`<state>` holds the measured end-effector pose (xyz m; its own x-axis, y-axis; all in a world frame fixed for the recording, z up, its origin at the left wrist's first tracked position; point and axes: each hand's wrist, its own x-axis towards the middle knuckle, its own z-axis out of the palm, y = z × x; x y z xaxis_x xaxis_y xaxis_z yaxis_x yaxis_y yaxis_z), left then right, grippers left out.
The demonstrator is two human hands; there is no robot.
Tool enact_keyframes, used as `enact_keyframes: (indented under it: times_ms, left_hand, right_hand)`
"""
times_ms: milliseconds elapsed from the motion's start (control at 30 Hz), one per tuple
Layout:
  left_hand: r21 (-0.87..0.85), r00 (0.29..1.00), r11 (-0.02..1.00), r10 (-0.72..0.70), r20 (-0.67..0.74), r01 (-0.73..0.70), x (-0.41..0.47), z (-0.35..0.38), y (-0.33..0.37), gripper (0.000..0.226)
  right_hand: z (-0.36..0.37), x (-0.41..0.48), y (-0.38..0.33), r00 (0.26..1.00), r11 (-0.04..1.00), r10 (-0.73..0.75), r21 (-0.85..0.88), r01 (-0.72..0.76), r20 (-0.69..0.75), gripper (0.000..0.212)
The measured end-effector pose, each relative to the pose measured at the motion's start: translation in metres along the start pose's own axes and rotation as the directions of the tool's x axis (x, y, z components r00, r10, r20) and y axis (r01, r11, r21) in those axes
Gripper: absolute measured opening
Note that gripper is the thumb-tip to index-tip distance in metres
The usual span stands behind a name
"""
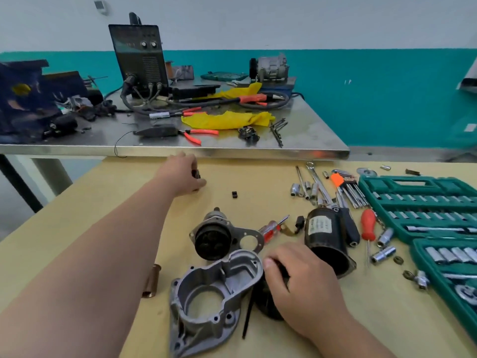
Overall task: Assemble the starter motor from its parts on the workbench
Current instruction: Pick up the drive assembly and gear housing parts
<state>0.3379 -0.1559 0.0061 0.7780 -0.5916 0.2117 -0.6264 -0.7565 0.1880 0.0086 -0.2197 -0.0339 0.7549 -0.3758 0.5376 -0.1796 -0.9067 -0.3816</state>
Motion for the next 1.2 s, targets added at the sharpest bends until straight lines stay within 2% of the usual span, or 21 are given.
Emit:
enact_keyframes:
  times_ms: [100,167,200,300,367,467,567,700,767,833,933,1000,1067,1200]
  left_hand:
    - [0.045,0.989,0.999,-0.004,0.150,-0.002,-0.015,0.004,-0.002,0.073]
    - [0.151,0.980,0.988,-0.027,0.198,-0.004,-0.027,0.002,-0.002,0.064]
    - [0.145,0.979,0.989,-0.045,0.201,0.016,-0.034,-0.001,-0.002,0.058]
    - [-0.077,0.984,0.985,-0.147,0.104,0.155,-0.065,-0.012,-0.007,0.051]
    - [-0.272,0.968,0.936,-0.245,-0.053,0.222,-0.090,-0.023,-0.011,0.054]
    - [-0.550,0.911,0.822,-0.329,-0.247,0.148,-0.125,-0.047,-0.010,0.058]
    - [-0.685,0.914,0.726,-0.312,-0.260,0.053,-0.168,-0.058,-0.001,0.061]
    - [-0.695,0.928,0.718,-0.287,-0.239,0.042,-0.219,-0.042,0.006,0.052]
    - [-0.718,0.924,0.694,-0.312,-0.222,0.062,-0.230,-0.032,0.008,0.044]
    - [-0.682,0.936,0.730,-0.270,-0.224,0.047,-0.236,-0.024,0.008,0.042]
    - [-0.636,0.956,0.771,-0.172,-0.240,-0.021,-0.239,-0.017,0.007,0.043]
    - [-0.620,0.960,0.782,-0.121,-0.251,-0.063,-0.239,-0.015,0.003,0.044]
    - [-0.627,0.964,0.776,-0.115,-0.240,-0.064,-0.239,-0.014,-0.002,0.046]
    - [-0.666,0.969,0.746,-0.160,-0.189,-0.007,-0.236,-0.009,-0.011,0.051]
  right_hand:
    - [-0.001,-0.001,-0.001,0.999,0.999,0.020,0.033,-0.021,0.036,0.035]
    - [-0.004,0.001,-0.001,0.997,0.999,0.025,0.047,-0.028,0.072,0.045]
    - [-0.005,0.001,-0.001,0.997,0.998,0.023,0.051,-0.027,0.080,0.048]
    - [-0.011,0.000,-0.002,0.998,0.999,-0.011,0.036,0.009,0.059,0.048]
    - [-0.016,-0.001,-0.005,0.999,0.999,-0.033,0.027,0.033,0.008,0.049]
    - [-0.029,-0.003,-0.007,0.985,0.995,-0.067,0.062,0.078,-0.161,0.039]
    - [-0.041,-0.011,0.001,0.984,0.995,0.015,0.097,0.003,-0.178,0.037]
    - [-0.059,-0.028,0.019,0.969,0.985,0.139,0.127,-0.115,-0.202,0.054]
    - [-0.063,-0.035,0.025,0.943,0.939,0.259,0.285,-0.194,-0.211,0.052]
    - [-0.060,-0.040,0.025,0.940,0.895,0.312,0.375,-0.241,-0.141,0.043]
    - [-0.043,-0.044,0.020,0.971,0.945,0.240,0.232,-0.230,-0.013,0.038]
    - [-0.032,-0.039,0.016,0.987,0.981,0.158,0.117,-0.157,-0.006,0.034]
    - [-0.028,-0.032,0.012,0.992,0.986,0.126,0.113,-0.124,-0.009,0.026]
    - [-0.028,-0.020,0.010,0.984,0.980,0.163,0.127,-0.152,-0.078,0.021]
